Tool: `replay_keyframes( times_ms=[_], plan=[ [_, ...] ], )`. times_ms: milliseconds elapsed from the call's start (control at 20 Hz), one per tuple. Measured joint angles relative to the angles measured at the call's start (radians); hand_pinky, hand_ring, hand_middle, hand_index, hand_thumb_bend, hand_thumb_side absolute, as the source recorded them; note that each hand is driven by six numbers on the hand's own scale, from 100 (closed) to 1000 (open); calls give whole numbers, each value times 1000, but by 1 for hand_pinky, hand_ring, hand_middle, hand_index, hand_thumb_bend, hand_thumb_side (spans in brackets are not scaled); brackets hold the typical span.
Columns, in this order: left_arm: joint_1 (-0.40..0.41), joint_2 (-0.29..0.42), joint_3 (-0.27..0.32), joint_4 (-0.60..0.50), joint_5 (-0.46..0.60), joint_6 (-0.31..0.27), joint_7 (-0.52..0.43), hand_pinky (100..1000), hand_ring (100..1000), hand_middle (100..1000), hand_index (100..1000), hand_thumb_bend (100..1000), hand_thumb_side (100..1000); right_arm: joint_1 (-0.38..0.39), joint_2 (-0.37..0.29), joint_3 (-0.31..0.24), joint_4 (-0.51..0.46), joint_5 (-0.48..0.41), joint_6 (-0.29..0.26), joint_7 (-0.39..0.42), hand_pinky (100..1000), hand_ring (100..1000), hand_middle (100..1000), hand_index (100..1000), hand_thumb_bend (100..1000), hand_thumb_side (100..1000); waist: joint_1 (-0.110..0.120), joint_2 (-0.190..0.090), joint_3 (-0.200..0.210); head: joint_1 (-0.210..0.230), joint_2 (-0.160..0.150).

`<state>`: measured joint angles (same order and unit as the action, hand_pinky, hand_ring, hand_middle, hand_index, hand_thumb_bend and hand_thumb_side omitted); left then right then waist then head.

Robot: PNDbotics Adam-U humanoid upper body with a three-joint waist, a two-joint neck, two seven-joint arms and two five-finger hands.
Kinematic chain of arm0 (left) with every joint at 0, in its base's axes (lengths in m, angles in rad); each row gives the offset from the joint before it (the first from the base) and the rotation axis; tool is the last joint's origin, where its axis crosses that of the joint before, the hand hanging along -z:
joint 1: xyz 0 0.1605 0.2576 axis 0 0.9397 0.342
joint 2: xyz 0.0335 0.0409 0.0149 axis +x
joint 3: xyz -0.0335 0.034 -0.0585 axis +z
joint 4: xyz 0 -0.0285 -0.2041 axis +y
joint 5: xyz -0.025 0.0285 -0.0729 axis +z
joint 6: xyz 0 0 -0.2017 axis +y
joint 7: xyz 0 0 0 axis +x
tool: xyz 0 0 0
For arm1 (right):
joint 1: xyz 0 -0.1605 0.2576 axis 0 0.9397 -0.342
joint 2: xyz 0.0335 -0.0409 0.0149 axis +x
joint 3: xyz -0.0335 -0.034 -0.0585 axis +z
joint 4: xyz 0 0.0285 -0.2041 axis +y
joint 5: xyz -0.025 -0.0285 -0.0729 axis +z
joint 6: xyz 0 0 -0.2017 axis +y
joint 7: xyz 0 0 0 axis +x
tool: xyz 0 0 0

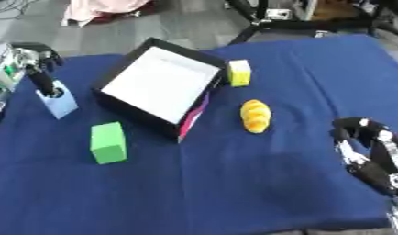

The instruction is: Pick up objects on the table and place them in the box.

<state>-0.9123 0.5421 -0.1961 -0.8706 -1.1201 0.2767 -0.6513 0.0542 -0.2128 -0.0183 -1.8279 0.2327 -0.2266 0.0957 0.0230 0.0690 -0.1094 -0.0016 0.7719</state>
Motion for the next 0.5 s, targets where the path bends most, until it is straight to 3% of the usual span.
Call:
replay_keyframes(
  times_ms=[100,200,500],
  plan=[
    [-5,-15,19,35,-20,12,27,877,768,777,932,511,206,0,0,0,0,0,0,0,715,631,535,680,100,459,0,0,0,0,0],
    [-10,-25,35,64,-29,21,40,880,771,783,938,561,228,0,0,0,0,0,0,0,715,631,535,680,100,460,0,0,0,0,0],
    [-16,-35,66,118,-33,46,57,868,754,764,923,538,230,0,0,0,0,0,0,0,715,633,536,680,100,460,0,0,0,0,0]
  ],
)
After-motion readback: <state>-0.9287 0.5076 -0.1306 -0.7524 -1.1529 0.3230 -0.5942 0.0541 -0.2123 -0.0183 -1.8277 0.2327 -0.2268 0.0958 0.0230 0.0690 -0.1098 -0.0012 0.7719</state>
